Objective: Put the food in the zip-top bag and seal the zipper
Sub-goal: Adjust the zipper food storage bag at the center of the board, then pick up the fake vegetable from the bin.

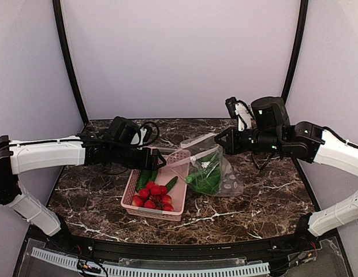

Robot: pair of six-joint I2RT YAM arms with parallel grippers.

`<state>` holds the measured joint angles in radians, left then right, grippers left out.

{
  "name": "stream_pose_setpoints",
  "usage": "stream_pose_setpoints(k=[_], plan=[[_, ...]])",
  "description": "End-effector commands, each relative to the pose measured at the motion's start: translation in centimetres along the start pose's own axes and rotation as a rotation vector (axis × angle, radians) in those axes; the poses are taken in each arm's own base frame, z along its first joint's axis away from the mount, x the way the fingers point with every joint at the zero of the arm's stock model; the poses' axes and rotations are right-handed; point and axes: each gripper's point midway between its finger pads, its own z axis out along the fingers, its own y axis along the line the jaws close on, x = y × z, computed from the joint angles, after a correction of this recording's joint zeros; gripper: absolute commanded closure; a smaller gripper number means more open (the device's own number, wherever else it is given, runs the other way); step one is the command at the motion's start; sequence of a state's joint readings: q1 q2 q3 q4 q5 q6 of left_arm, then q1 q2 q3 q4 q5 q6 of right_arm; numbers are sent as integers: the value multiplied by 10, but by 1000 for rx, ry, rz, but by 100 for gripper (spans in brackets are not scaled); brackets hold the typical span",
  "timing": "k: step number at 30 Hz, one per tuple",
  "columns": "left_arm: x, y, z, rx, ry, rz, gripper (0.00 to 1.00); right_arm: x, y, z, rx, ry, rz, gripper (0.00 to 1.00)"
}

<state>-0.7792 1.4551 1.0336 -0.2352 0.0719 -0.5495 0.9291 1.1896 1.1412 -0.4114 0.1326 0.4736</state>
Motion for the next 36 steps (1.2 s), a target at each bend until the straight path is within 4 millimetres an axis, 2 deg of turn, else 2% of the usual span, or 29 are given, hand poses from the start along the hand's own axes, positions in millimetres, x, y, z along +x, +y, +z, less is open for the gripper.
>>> stream_pose_setpoints(k=[1, 5, 6, 8, 12, 16, 17, 18, 19, 20, 21, 22, 23, 25, 31, 34, 36], plan=[[9, -4, -1, 53, 58, 65, 21, -23, -4, -10, 22, -101, 22, 100], [-4, -48, -19, 271, 38, 100, 19, -21, -5, -6, 26, -89, 21, 100], [-10, -64, -29, 343, 24, 110, 17, -20, -4, -5, 25, -85, 20, 100], [-20, -82, -45, 428, -10, 121, 15, -20, -5, -3, 27, -81, 21, 100], [-38, -104, -81, 525, -93, 149, 9, -21, -4, -3, 26, -83, 22, 100], [-45, -113, -105, 562, -136, 172, 5, -20, -5, -4, 28, -84, 25, 100], [-51, -109, -107, 533, -160, 171, 5, -20, -5, -4, 27, -84, 25, 100], [-47, -100, -103, 487, -138, 156, 4, -20, -5, -4, 27, -85, 26, 100], [-52, -89, -99, 417, -152, 143, 6, -20, -5, -4, 26, -86, 27, 100], [-46, -75, -93, 351, -115, 118, 7, -20, -5, -4, 25, -84, 29, 100], [-49, -60, -87, 268, -120, 100, 12, -20, -4, -5, 24, -85, 31, 100], [-41, -45, -82, 204, -80, 81, 16, -20, -4, -5, 23, -86, 31, 100], [-38, -30, -76, 120, -63, 68, 24, -20, -4, -6, 20, -86, 32, 100], [-35, -13, -70, 29, -46, 58, 31, -20, -5, -7, 21, -89, 34, 100], [-23, 27, -46, -177, 26, 58, 40, -20, -6, -8, 26, -93, 39, 100], [-16, 39, -34, -235, 61, 58, 49, -20, -6, -9, 25, -93, 40, 100], [-12, 44, -26, -251, 71, 56, 51, -20, -6, -8, 26, -92, 41, 100]])
